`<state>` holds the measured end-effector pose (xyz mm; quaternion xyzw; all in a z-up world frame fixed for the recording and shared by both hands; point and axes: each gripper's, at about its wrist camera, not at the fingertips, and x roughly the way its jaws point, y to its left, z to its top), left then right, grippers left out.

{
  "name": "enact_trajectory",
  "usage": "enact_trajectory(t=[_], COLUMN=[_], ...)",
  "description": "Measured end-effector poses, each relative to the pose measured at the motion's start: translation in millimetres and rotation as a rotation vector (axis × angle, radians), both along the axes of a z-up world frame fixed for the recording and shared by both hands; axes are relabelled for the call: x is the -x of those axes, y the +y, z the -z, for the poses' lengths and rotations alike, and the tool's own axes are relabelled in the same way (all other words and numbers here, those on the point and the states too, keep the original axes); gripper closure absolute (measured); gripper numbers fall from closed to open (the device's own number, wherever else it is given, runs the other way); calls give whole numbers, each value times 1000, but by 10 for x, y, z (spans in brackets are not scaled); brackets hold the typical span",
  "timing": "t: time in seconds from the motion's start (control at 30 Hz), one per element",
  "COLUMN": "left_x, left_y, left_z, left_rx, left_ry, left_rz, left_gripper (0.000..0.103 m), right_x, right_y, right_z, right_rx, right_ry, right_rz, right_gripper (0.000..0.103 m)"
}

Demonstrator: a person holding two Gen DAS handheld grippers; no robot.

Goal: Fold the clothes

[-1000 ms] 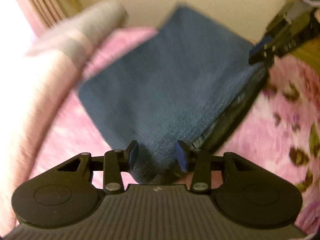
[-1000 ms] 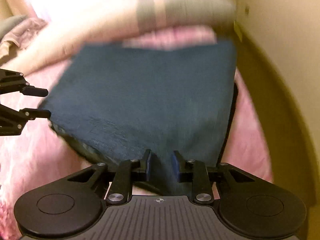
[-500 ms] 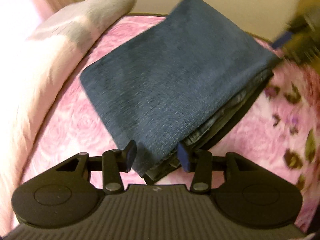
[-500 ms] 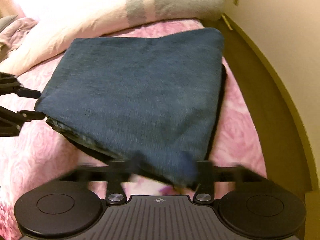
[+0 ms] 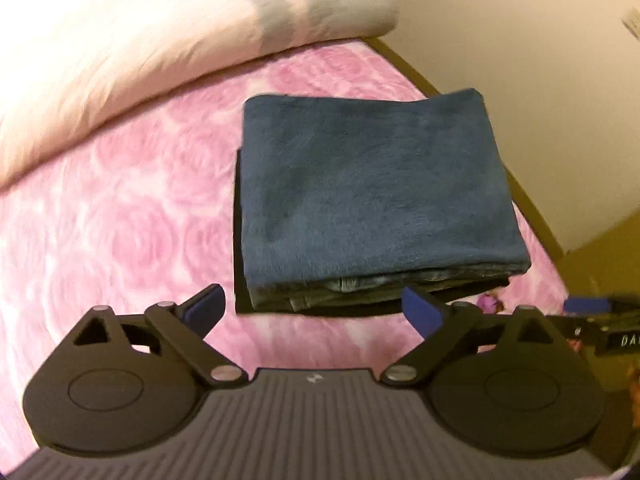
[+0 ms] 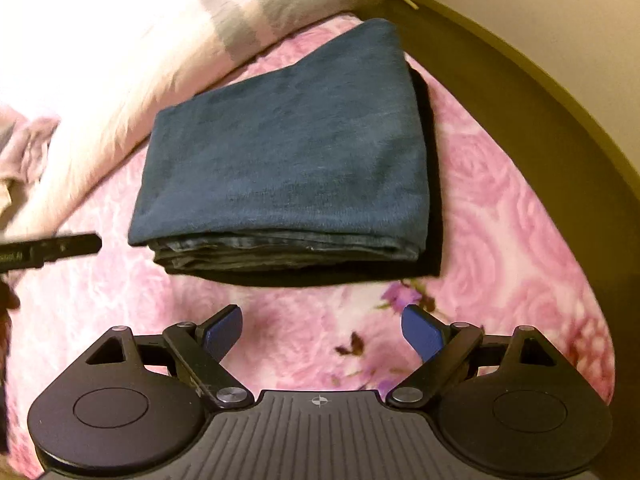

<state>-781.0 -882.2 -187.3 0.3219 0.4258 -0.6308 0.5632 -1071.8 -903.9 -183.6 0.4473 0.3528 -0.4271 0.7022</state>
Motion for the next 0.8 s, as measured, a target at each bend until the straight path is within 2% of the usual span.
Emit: enact_trajectory(t=[0.17, 0.27, 0.4, 0.5, 0.8], left_x=[14, 70, 103, 73, 128], left_y=[205, 348, 533, 655, 1206], left_z=[-128, -197, -270, -322, -643], left_rx=[27, 49, 45, 23, 136], left_ry=[-42, -83, -84, -32, -56], left_rz=[-45, -16, 7, -12, 43], left_gripper=[9, 9, 9, 9, 9], right_x=[48, 37, -54, -169, -483], right_y=[64, 143, 328, 499, 1116], right_z=[-120, -202, -336, -477, -864], right_rx=[0, 12, 42, 74, 176], right_ry=[-7, -5, -3, 4, 57], right_rz=[52, 67, 75, 81, 86], right_gripper=[14, 14, 14, 14, 14])
